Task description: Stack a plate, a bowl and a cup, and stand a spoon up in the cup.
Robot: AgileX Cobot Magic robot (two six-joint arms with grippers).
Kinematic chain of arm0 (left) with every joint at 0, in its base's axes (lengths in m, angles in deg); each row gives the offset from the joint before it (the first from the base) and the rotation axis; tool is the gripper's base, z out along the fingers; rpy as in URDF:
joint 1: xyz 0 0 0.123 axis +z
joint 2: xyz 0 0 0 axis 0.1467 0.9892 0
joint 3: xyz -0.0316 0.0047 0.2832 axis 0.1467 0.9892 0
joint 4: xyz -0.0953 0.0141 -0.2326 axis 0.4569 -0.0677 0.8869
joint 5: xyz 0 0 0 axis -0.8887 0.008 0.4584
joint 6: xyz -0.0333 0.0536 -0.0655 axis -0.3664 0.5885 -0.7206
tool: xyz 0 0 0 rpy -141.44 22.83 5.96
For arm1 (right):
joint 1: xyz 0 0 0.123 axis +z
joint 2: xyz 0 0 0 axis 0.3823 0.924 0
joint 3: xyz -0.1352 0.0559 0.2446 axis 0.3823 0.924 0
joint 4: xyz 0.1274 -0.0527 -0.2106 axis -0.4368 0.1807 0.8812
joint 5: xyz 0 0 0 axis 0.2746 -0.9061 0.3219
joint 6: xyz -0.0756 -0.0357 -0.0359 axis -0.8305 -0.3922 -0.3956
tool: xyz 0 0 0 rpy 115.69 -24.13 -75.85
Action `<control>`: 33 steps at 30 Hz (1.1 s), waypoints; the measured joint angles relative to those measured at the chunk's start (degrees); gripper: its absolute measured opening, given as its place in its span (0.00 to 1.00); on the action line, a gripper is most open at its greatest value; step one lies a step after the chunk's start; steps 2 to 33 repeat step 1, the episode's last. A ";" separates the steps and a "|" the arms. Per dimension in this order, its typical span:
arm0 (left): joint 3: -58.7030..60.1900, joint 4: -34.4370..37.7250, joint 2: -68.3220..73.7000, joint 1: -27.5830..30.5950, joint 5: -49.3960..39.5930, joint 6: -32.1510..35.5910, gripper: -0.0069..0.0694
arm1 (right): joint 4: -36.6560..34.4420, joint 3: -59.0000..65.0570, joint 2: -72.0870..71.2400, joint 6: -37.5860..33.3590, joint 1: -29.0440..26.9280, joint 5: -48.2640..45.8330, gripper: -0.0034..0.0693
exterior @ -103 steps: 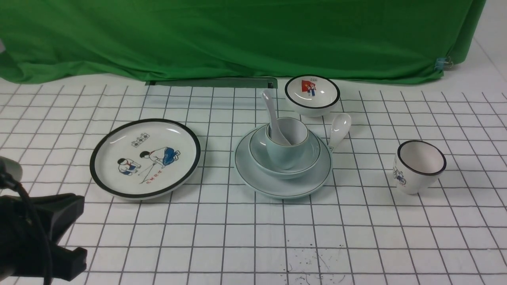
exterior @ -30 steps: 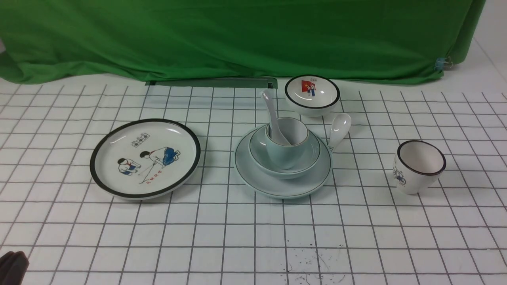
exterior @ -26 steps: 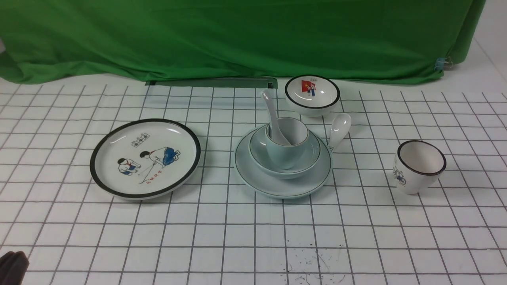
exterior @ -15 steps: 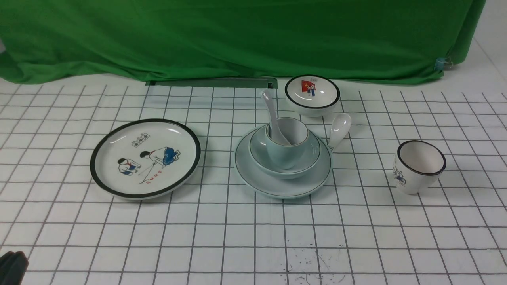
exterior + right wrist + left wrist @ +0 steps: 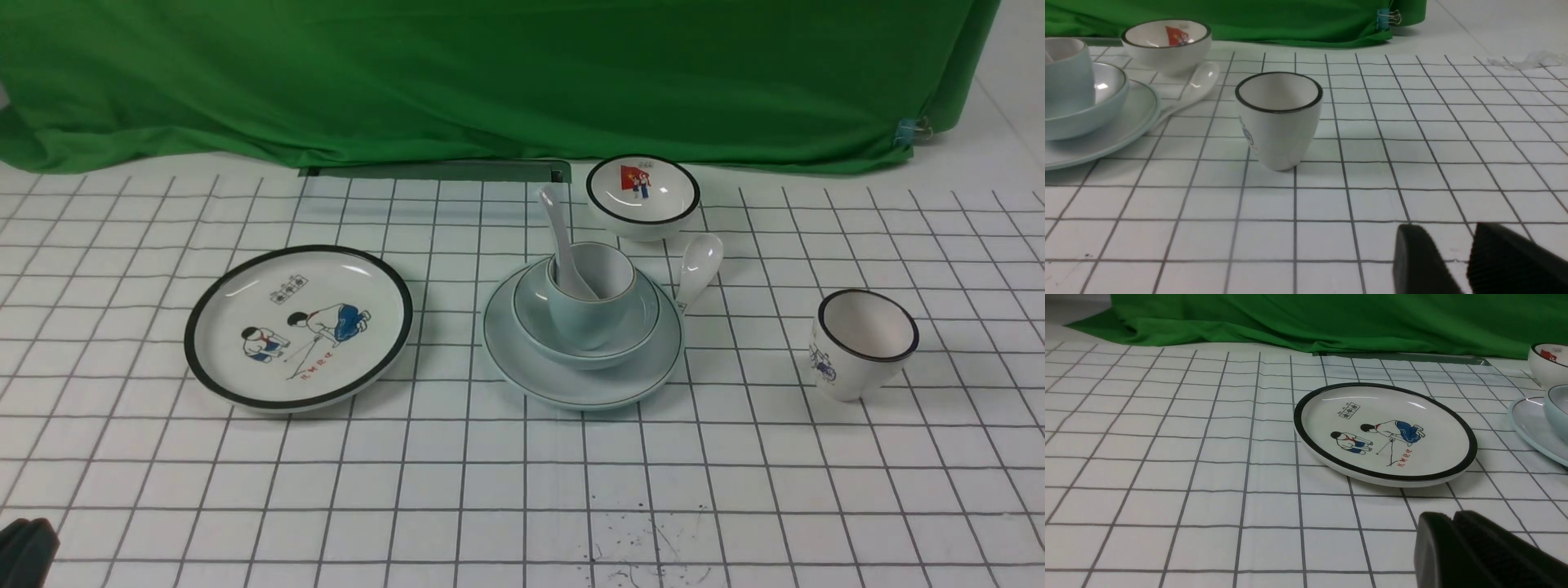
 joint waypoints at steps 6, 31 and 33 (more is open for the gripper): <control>0.00 0.00 0.00 0.00 0.00 0.00 0.08 | 0.00 0.00 0.00 0.00 0.00 0.00 0.38; 0.00 0.00 0.00 0.00 0.00 0.00 0.08 | 0.00 0.00 0.00 0.00 0.00 0.00 0.38; 0.00 0.00 0.00 0.00 0.00 0.00 0.08 | 0.00 0.00 0.00 0.00 0.00 0.00 0.38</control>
